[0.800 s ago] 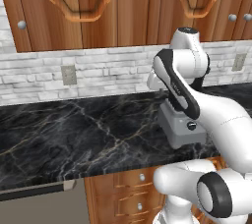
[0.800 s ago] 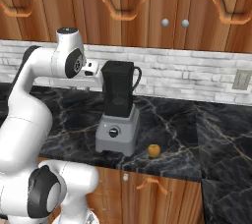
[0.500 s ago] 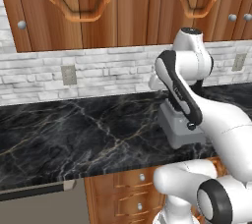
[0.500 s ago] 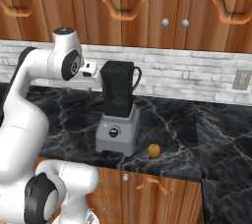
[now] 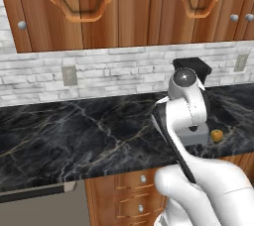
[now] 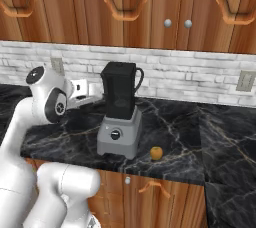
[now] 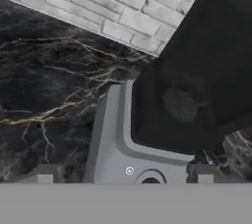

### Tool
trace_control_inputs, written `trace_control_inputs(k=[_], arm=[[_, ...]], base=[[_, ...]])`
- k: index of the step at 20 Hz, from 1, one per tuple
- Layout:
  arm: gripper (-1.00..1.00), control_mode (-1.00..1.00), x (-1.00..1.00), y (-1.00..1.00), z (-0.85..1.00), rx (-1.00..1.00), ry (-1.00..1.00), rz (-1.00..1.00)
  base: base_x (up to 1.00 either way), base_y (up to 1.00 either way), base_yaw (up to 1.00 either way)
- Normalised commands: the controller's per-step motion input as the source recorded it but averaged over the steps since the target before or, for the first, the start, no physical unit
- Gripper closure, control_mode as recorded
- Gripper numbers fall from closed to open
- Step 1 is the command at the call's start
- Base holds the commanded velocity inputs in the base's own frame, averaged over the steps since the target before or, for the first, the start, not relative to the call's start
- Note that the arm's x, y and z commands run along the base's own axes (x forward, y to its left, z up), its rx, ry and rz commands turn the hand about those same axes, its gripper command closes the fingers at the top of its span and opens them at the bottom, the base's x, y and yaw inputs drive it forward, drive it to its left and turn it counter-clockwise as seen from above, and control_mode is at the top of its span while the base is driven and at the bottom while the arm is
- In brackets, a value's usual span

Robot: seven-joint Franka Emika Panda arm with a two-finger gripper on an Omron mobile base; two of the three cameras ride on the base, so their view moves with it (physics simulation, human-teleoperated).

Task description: Open the blender lid, put the apple in the blender, close the lid, and start the blender.

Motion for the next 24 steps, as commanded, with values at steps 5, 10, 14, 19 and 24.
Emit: trace_control_inputs(k=[5, 10, 14, 19, 24], arm=[[-1.0, -1.0, -0.22, -0.18, -0.04, -0.24, -0.16, -0.19], [-1.0, -1.0, -0.16, -0.25, 0.02, -0.08, 0.05, -0.25], [-1.0, -1.0, -0.05, -0.14, 0.01, -0.02, 0.16, -0.29], [-1.0, -1.0, 0.0, 0.0, -0.06, 0.0, 0.07, -0.14], [-1.0, -1.0, -0.08, 0.0, 0.05, 0.0, -0.05, -0.1]], base=[[0.0, 0.0, 0.0], [0.0, 0.0, 0.0], [0.0, 0.0, 0.0], [0.0, 0.0, 0.0], [0.0, 0.0, 0.0]])
